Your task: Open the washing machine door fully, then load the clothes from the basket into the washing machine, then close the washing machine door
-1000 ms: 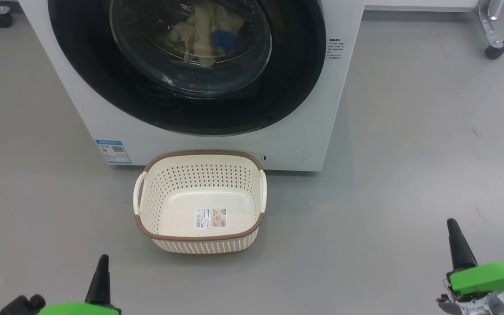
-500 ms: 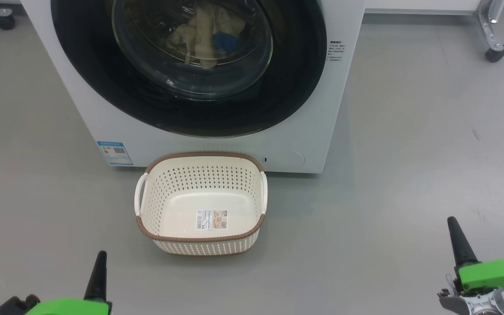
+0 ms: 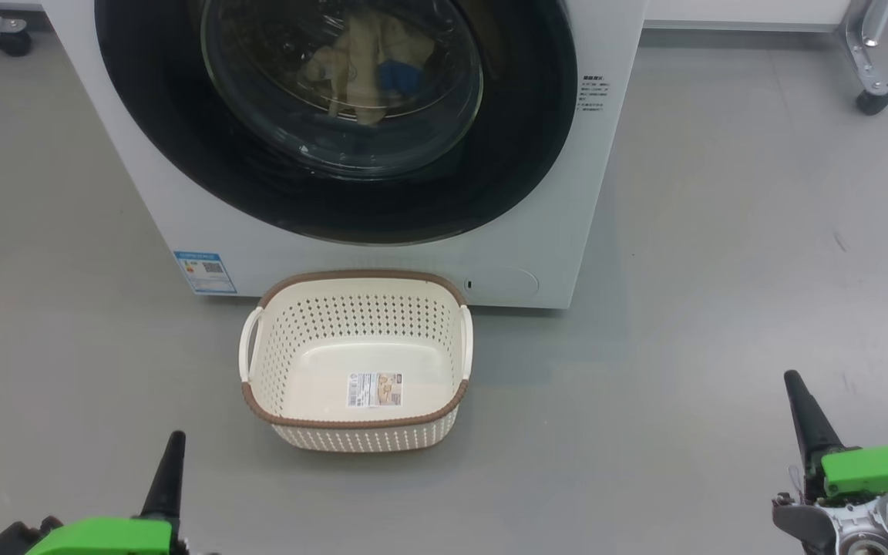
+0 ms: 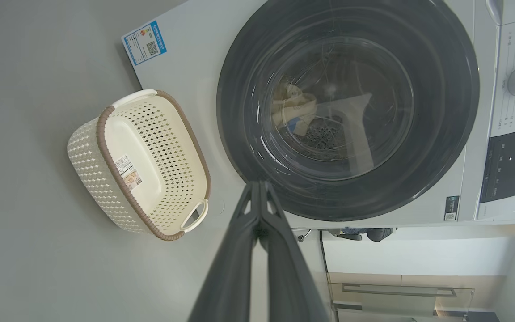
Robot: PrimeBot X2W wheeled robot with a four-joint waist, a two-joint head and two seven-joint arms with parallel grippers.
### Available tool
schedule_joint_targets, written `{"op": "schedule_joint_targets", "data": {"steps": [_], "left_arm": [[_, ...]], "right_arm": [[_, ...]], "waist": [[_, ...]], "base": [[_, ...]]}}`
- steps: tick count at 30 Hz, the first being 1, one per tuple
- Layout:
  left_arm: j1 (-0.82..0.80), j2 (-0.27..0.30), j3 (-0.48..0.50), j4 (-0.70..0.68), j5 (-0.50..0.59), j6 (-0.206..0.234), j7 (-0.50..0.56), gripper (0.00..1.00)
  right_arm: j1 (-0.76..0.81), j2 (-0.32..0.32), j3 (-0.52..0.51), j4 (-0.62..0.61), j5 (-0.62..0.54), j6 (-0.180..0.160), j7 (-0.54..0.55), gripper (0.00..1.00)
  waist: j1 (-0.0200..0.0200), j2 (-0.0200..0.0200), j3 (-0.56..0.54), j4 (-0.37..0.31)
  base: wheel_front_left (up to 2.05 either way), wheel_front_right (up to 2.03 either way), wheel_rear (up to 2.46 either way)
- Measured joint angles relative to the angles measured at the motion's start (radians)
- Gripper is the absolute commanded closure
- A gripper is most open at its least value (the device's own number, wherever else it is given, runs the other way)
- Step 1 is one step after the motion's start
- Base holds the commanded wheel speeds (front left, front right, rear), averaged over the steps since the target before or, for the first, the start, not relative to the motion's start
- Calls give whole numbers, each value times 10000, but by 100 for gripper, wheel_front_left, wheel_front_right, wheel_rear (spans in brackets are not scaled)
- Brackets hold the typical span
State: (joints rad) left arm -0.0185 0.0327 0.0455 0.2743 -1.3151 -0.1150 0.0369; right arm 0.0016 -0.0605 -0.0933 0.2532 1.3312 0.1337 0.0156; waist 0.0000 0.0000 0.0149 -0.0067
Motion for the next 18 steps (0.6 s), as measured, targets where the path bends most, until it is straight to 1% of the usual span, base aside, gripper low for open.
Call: {"op": "schedule_joint_targets", "data": {"steps": [18], "left_arm": [[-229, 4, 190, 2, -1900, -77, 472, 100]], "right_arm": [[-339, 8, -96, 125, 1877, 0, 508, 100]], "waist": [[0, 0, -80, 46]], "base": [[0, 0, 0]]}}
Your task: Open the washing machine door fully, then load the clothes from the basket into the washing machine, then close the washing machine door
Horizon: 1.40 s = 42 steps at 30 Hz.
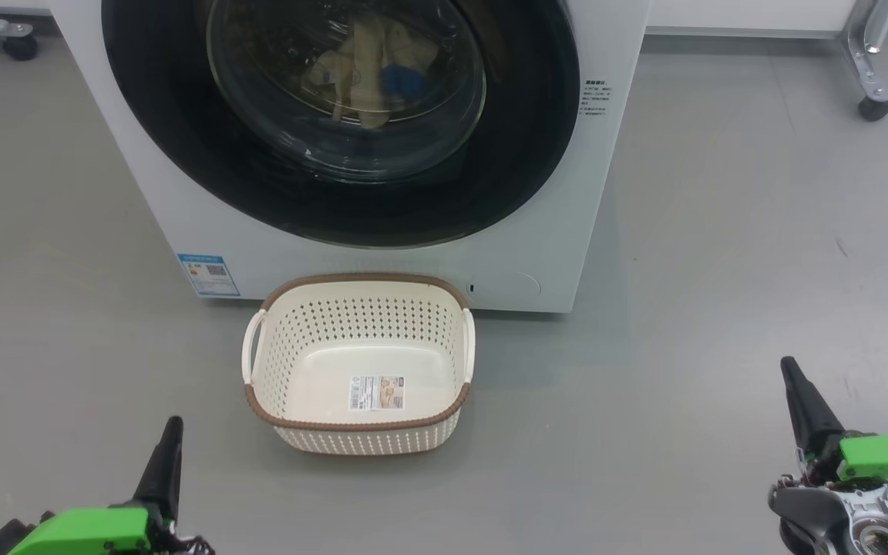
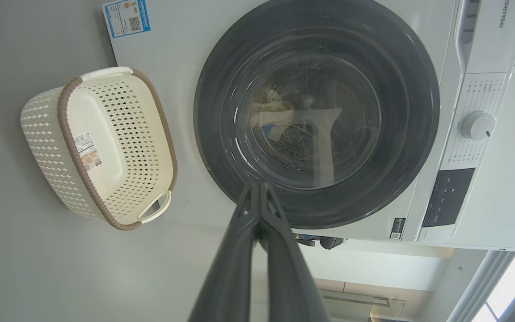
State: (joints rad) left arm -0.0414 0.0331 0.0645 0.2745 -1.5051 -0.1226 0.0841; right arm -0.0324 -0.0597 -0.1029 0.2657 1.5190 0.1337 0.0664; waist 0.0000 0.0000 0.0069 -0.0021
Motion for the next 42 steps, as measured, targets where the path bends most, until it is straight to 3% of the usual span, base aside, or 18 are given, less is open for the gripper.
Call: {"op": "schedule_joint_targets", "data": {"steps": [10, 42], "left_arm": [[-165, 2, 96, -2, -986, -10, 232, 100], [-165, 2, 119, 0, -984, -10, 232, 100]], "right_arm": [[-205, 8, -61, 73, 1009, -2, 234, 100], [-207, 52, -146, 100, 1005, -2, 311, 100]], "waist": [[0, 0, -39, 22], [0, 0, -38, 21]], "base": [[0, 0, 0], [0, 0, 0]]}}
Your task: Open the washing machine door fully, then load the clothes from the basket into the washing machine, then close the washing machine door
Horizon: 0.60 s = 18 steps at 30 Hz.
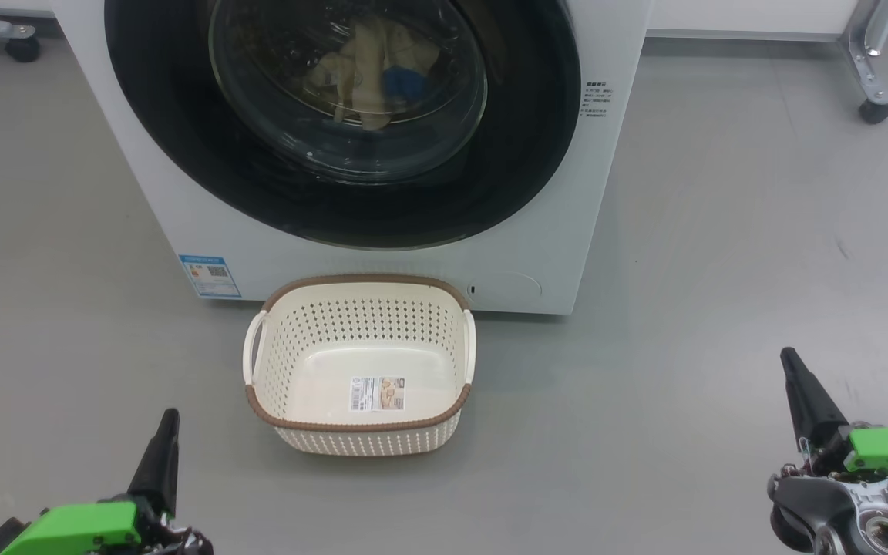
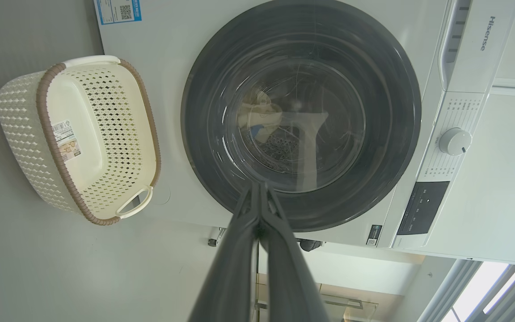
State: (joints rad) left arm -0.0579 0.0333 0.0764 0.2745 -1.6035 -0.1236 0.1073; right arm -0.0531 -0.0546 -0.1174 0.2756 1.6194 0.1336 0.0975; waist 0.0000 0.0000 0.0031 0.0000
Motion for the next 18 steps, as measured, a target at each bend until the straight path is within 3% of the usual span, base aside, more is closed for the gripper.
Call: {"op": "schedule_joint_targets", "data": {"steps": [18], "left_arm": [[0, 0, 0, 0, -2, 0, 0, 100]], "right_arm": [[0, 21, -29, 0, -2, 0, 12, 100]], "waist": [[0, 0, 0, 0]], "base": [[0, 0, 0]]}}
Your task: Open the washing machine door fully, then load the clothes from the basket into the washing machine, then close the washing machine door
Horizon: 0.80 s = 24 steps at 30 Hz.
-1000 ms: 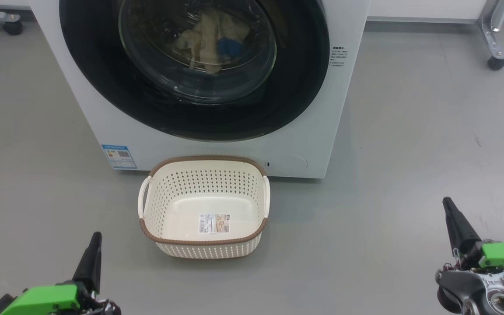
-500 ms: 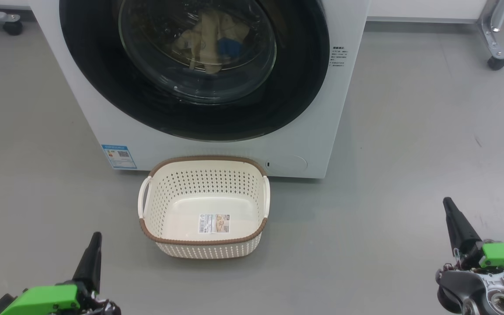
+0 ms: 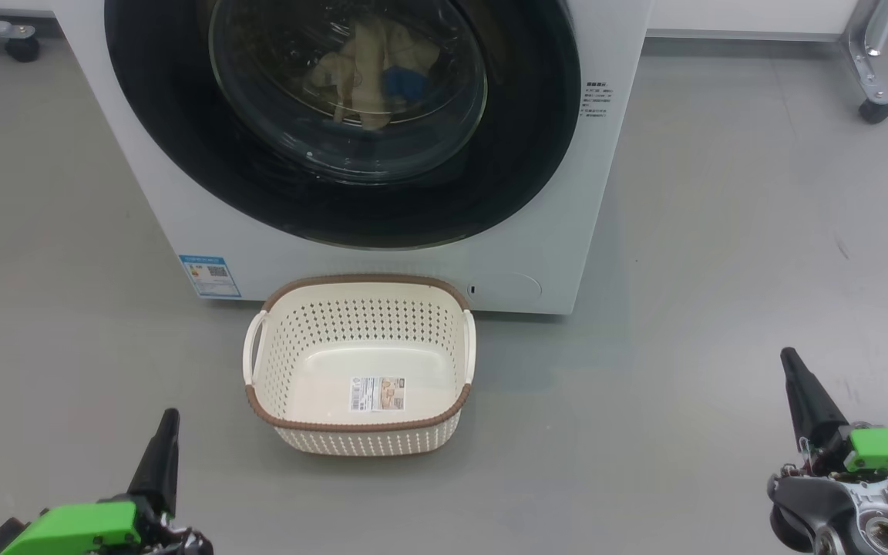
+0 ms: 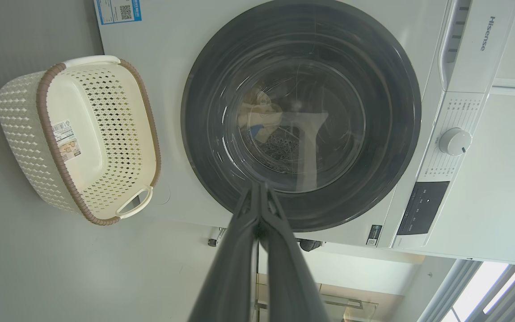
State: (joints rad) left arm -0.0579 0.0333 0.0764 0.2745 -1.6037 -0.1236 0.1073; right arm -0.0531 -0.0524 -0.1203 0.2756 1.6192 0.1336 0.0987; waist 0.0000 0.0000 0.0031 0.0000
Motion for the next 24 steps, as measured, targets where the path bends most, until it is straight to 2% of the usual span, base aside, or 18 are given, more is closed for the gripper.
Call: {"op": "schedule_joint_targets", "data": {"steps": [24], "left_arm": [[0, 0, 2, 0, 2, 0, 0, 100]], "right_arm": [[0, 29, -33, 2, -2, 0, 46, 100]], "waist": [[0, 0, 0, 0]], "base": [[0, 0, 0]]}}
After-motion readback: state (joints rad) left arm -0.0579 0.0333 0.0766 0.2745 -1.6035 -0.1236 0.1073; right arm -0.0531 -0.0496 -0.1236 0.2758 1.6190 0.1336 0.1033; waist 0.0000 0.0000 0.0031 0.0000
